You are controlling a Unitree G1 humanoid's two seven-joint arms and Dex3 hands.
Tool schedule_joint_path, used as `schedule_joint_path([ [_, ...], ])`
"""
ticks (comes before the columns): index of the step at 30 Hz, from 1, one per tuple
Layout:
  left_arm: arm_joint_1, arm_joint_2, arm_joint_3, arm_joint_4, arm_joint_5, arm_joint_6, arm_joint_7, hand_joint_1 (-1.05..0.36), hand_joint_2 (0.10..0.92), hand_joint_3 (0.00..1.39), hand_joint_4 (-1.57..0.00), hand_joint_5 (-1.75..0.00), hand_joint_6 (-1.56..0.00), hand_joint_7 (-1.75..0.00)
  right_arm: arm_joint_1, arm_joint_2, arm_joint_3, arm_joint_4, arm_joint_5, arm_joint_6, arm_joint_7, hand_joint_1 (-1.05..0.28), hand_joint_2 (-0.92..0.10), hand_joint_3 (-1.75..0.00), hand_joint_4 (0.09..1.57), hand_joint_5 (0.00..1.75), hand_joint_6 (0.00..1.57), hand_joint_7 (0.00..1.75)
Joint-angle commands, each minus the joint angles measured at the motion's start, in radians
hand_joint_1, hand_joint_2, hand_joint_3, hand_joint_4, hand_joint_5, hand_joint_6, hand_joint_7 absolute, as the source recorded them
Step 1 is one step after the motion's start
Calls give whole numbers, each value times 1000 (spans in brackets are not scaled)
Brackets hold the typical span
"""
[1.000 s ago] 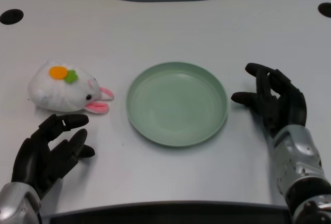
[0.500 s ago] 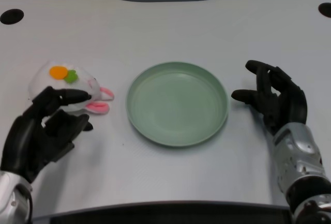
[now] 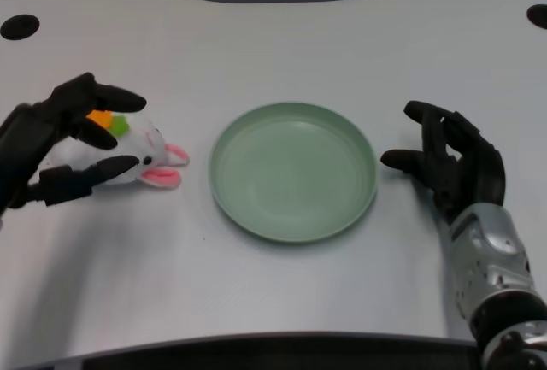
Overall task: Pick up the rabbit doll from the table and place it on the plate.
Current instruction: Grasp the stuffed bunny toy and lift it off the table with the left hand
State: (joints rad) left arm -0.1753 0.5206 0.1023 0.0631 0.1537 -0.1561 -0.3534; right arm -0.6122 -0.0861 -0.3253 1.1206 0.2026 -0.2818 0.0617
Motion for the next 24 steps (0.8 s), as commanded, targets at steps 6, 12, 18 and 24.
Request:
schedule_joint_path([
  [6, -130, 183, -136, 59, 247, -17, -56, -791, 921, 94, -3, -528, -86, -246, 3, 7, 4, 2, 5, 2, -4, -401, -921, -393, 704, 1177, 635, 793],
  [12, -236, 238, -242, 106, 393, -1, -107, -920, 921, 62, 1, -67, -14, -104, 5, 8, 3, 0, 7, 5, -3, -403, -921, -391, 700, 1178, 629, 796],
  [18, -360, 239, -356, 187, 543, 17, -134, -999, 921, 63, 1, 0, -17, -80, 3, 4, -9, -1, 19, 12, 5, -394, -921, -385, 698, 1178, 630, 796],
  [24, -454, 209, -468, 307, 674, 12, -107, -1046, 921, 74, 1, 1, -1, -59, 8, -7, 1, 3, 9, -2, 18, -400, -921, -395, 687, 1174, 623, 795],
])
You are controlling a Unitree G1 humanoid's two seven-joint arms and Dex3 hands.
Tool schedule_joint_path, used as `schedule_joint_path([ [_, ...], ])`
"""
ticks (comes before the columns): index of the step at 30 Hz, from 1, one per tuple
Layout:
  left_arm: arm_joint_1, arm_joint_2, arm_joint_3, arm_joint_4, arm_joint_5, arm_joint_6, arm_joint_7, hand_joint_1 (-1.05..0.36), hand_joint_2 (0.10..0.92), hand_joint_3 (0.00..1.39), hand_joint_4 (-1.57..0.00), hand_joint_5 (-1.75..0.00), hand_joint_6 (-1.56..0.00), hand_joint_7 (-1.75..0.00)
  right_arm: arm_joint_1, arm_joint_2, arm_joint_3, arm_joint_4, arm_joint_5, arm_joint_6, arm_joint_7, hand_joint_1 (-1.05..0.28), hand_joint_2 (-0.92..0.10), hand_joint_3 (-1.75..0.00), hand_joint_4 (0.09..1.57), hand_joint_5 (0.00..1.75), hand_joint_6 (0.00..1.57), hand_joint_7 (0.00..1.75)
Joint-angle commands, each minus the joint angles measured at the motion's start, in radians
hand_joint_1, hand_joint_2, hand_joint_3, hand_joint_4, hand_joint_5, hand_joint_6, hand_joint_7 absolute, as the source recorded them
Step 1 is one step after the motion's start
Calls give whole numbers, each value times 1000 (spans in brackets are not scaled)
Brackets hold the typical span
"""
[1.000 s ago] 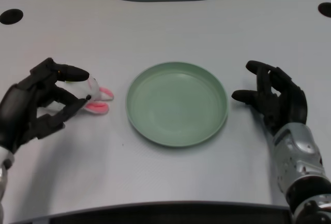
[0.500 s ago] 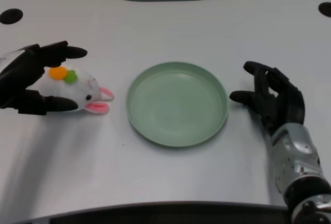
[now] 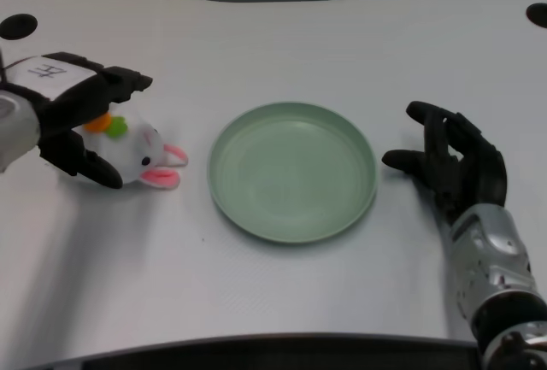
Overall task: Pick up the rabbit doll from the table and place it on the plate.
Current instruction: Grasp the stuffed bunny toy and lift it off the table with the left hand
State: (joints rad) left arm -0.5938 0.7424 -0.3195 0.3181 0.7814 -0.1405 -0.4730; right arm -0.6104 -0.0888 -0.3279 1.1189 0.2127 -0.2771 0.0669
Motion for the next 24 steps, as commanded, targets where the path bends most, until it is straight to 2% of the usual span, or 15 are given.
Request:
schedule_joint_path([
  [1, -48, -19, -60, 74, 58, -3, 15, -1047, 921, 76, 1, 1, -1, -58, 6, -6, 4, 5, -2, -7, 14, -399, -921, -397, 683, 1172, 620, 795],
  [4, -75, -32, -90, 123, 89, -2, 29, -1048, 921, 78, 1, 1, -5, -59, 5, -8, 7, 6, -7, -4, 10, -403, -921, -400, 678, 1171, 609, 789],
  [8, -125, -53, -145, 239, 144, -15, 78, -1048, 921, 75, 1, 1, -26, -68, 4, -11, 1, 6, -1, 1, 19, -393, -921, -404, 695, 1182, 621, 795],
  [11, -169, -67, -188, 329, 175, -19, 90, -1048, 921, 84, 1, 1, -15, -59, 3, -13, 1, 10, -5, -3, 17, -383, -921, -412, 705, 1190, 632, 799],
  [13, -192, -78, -208, 388, 185, -30, 113, -1048, 917, 74, 1, 1, -32, -65, 3, -12, 0, 11, -4, -4, 18, -378, -921, -417, 685, 1185, 630, 797],
  [16, -229, -97, -238, 478, 196, -40, 146, -1048, 913, 54, 1, 1, -43, -65, 5, -11, -3, 10, 1, -7, 27, -392, -921, -412, 678, 1192, 633, 799],
  [20, -275, -122, -276, 587, 215, -52, 210, -1048, 916, 41, 1, 1, -39, -58, 4, -10, -11, 8, 7, 2, 28, -393, -921, -412, 671, 1190, 634, 798],
  [22, -292, -132, -291, 629, 221, -59, 246, -1048, 917, 35, 1, 1, -47, -59, 2, -11, -11, 8, 6, 8, 23, -389, -921, -417, 678, 1191, 637, 798],
  [24, -306, -141, -307, 676, 227, -75, 301, -1048, 915, 28, 1, 1, -38, -52, 1, -11, -8, 8, 1, 6, 24, -388, -921, -423, 682, 1195, 641, 801],
])
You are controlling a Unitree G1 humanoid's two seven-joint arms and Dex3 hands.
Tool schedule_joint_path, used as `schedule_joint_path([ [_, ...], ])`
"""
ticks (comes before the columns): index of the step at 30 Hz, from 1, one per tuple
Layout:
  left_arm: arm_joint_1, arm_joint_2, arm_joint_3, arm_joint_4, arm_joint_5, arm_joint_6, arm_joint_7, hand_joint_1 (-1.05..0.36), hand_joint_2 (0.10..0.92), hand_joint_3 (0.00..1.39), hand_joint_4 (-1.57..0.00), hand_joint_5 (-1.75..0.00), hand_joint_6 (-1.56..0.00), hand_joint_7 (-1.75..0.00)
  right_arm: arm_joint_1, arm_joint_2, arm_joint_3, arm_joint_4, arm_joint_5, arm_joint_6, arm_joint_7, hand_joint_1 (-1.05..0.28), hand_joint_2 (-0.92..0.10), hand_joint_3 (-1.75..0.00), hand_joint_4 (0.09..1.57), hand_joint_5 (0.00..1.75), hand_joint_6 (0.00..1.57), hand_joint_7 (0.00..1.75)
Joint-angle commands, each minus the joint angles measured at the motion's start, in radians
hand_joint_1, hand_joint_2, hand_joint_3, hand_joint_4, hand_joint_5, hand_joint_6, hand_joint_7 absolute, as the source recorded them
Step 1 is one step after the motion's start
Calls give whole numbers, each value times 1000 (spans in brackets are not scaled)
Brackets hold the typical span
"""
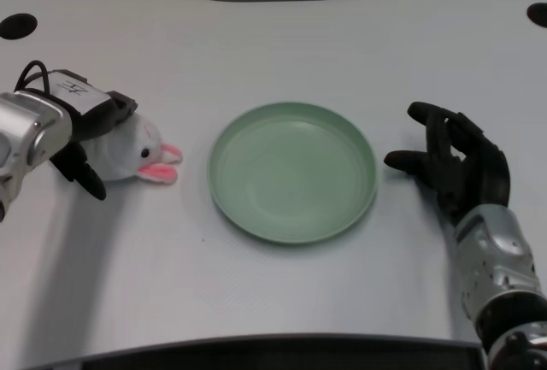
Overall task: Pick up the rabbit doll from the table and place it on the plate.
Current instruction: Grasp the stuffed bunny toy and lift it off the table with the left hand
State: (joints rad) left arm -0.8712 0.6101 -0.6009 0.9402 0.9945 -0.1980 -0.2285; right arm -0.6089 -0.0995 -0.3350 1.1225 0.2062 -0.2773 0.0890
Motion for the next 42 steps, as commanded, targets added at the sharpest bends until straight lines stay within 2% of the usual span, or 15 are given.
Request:
schedule_joint_path([
  [1, -37, -15, -35, 75, 18, -21, 79, -1048, 916, 27, 1, 1, -30, -47, 0, 0, 0, 3, 7, 6, 1, -387, -921, -425, 682, 1196, 640, 801],
  [4, -52, -34, -45, 124, 12, -31, 140, -1046, 919, 26, 1, 1, -25, -42, -3, 0, -2, 6, 9, 7, 5, -389, -921, -425, 686, 1200, 632, 802],
  [10, -78, -64, -36, 188, -18, -33, 212, -1044, 919, 37, 1, 1, -26, -38, -5, -1, -4, 16, 8, -8, 10, -395, -921, -405, 683, 1201, 634, 818],
  [13, -93, -74, -32, 219, -35, -27, 238, -1028, 921, 37, 1, 1, -15, -30, -7, 2, -7, 15, 13, 0, 8, -388, -921, -409, 673, 1200, 622, 820],
  [17, -109, -86, -17, 253, -71, -24, 246, -1004, 918, 31, -37, -20, -40, -40, -7, 2, -2, 17, 2, -4, -3, -393, -921, -404, 670, 1206, 618, 832],
  [21, -124, -93, -23, 276, -87, -11, 232, -1004, 920, 19, -77, -44, -82, -53, -4, 3, -6, 17, 8, -11, 8, -394, -921, -408, 668, 1212, 614, 837],
  [26, -127, -104, -37, 304, -87, 10, 223, -1005, 914, 6, -118, -72, -120, -56, -2, 5, -12, 13, 15, -7, 16, -392, -921, -409, 671, 1218, 616, 842],
  [32, -129, -116, -43, 326, -93, 24, 179, -1020, 907, 3, -110, -82, -136, -44, -1, 4, -11, 8, 15, 2, 13, -396, -921, -407, 678, 1219, 615, 840],
  [42, -126, -135, -52, 342, -107, 37, 128, -1039, 896, 1, -123, -110, -169, -35, 14, 6, -1, -9, 7, -3, 2, -382, -921, -423, 686, 1208, 616, 833],
])
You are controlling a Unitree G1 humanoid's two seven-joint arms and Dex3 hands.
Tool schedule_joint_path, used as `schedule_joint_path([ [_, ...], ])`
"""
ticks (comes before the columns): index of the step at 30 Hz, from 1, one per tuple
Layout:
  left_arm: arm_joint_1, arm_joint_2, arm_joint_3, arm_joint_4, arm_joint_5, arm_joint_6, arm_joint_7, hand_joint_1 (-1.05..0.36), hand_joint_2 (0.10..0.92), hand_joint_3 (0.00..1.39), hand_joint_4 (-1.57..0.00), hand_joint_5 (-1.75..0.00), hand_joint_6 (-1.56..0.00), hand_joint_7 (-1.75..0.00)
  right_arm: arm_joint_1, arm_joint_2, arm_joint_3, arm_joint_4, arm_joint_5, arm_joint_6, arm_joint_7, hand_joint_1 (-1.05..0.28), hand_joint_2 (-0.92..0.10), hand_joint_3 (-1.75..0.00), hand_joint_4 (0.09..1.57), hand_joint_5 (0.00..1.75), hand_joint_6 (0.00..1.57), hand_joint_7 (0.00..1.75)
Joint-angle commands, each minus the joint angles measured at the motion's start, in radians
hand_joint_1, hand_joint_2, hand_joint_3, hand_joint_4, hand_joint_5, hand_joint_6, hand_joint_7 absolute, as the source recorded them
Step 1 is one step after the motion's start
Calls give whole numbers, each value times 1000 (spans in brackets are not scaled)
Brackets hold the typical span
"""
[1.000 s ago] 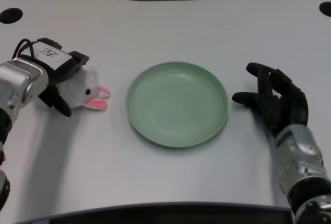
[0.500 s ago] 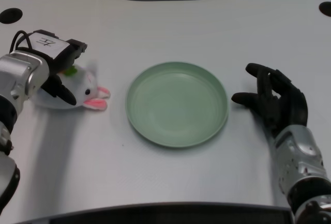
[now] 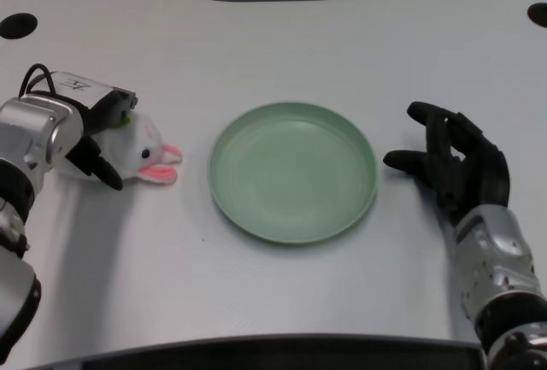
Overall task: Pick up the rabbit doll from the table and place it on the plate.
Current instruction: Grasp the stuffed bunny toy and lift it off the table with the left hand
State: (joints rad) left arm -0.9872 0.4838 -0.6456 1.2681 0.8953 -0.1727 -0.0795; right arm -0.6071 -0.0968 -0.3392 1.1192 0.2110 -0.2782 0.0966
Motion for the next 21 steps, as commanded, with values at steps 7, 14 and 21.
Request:
schedule_joint_path([
  [7, -1, -21, -11, 17, -16, 0, -1, -1003, 889, 0, -153, -128, -199, -34, 18, 7, 2, -18, 6, 7, -10, -383, -921, -418, 671, 1191, 614, 816],
  [14, 42, -18, -46, 17, 19, -12, 270, -424, 862, 4, -495, -818, -782, -273, 26, 6, 9, -22, -2, -6, -6, -384, -921, -420, 697, 1201, 629, 810],
  [21, 57, 0, -95, 38, 66, -53, 515, -213, 858, 2, -678, -1727, -627, -1146, 23, 5, 4, -20, 6, 2, -1, -387, -921, -409, 699, 1199, 629, 803],
])
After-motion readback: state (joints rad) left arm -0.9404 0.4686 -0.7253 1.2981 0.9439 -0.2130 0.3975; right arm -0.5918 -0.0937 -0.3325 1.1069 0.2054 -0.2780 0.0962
